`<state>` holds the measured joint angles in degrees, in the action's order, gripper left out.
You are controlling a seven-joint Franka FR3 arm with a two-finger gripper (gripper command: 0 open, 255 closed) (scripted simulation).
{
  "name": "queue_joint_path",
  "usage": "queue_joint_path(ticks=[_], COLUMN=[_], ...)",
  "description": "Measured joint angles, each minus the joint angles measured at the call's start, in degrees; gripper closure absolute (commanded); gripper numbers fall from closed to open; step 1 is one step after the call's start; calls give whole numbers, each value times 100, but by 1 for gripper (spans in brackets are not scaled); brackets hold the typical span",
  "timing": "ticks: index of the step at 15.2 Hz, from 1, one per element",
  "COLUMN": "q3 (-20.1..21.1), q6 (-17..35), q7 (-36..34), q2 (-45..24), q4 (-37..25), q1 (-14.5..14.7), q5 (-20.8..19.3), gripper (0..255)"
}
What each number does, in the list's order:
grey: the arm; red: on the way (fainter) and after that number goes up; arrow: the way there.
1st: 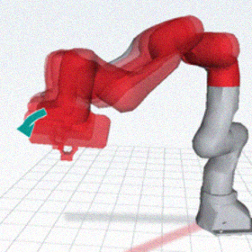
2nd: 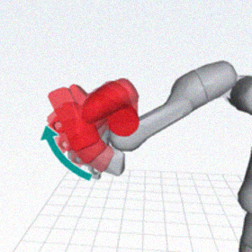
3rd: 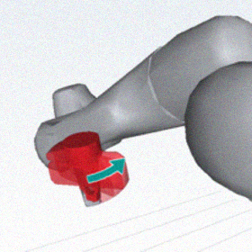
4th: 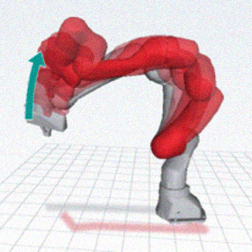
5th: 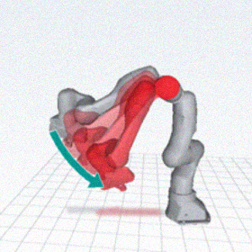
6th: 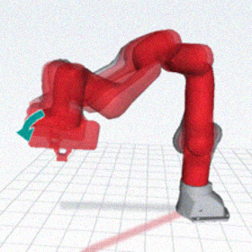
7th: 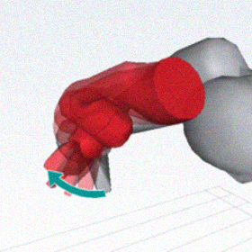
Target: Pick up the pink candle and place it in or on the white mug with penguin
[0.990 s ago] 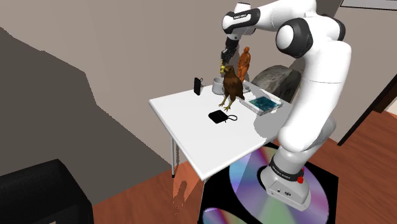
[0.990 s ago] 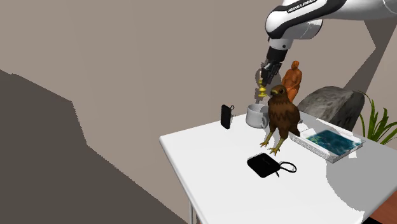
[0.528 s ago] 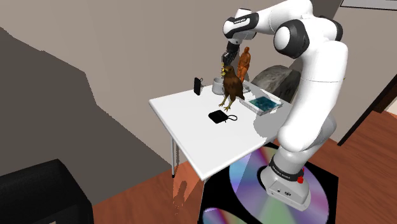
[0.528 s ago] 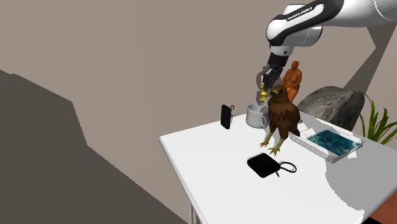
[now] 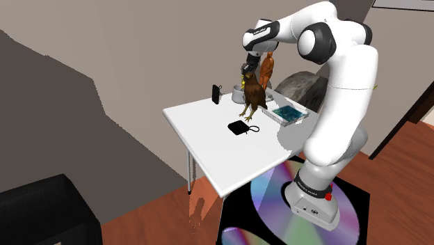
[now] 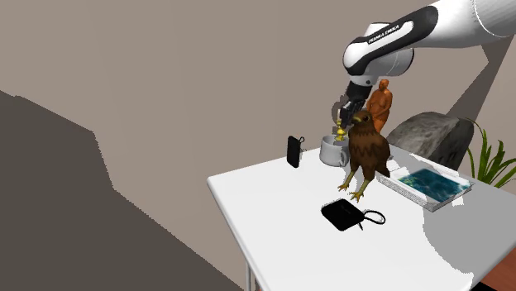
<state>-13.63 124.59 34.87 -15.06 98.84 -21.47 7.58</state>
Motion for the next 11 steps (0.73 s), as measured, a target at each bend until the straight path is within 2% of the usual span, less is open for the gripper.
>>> queue_joint_path(ticks=[8, 9, 11], q3=[7, 7, 7], q6=[190, 191, 191], q7=[37, 37, 37], q2=[-67, -67, -67], q4=[124, 124, 124], q1=[-11, -11, -11], q5=[34, 35, 35], gripper=[255, 0, 0])
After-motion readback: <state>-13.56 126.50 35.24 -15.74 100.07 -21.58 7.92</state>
